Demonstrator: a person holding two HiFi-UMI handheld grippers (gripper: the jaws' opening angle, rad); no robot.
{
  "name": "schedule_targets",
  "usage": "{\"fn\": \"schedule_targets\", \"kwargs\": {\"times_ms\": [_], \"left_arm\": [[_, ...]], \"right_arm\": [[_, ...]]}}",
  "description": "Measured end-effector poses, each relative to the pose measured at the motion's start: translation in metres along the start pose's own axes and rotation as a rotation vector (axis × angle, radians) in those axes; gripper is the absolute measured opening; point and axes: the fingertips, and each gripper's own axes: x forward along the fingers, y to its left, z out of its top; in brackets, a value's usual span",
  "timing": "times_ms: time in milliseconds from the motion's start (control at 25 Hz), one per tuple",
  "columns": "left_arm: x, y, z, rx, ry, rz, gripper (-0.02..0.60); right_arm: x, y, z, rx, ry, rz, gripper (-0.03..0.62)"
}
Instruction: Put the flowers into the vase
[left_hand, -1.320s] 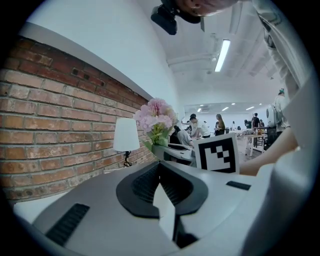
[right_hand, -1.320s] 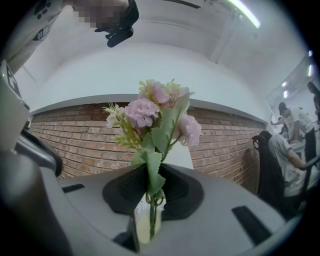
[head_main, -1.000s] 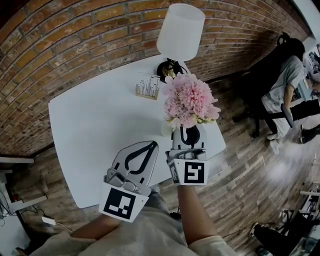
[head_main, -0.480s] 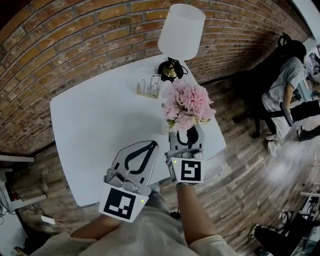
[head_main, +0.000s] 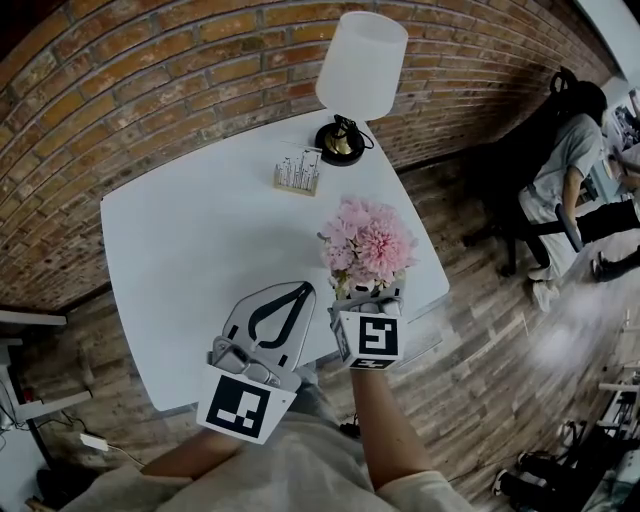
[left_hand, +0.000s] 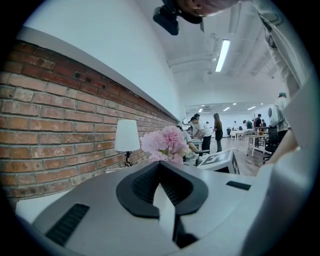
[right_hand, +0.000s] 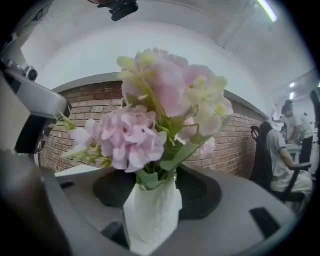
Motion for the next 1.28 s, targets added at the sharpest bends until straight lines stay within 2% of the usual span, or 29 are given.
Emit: {"fn": "schedule_targets", "kwargs": {"times_ms": [840, 1040, 1280], "left_arm": [[-0.006, -0.004, 0.006, 0.008, -0.026, -0.021, 0.008], [-0.006, -0.002, 0.005, 0.003, -0.024, -0.018, 0.009], [-0.007, -0.003, 0.006, 0.000, -0.029, -0.016, 0.009]], "right_arm": [[-0.008, 0.002, 0.002, 0.094, 0.022, 0.014, 0.262], [-0.004, 0.005, 0.000, 0.121, 0.044, 0.029, 0.310], [-0.005, 0.008, -0.010, 0.093, 0.072, 0.042, 0.324]]}}
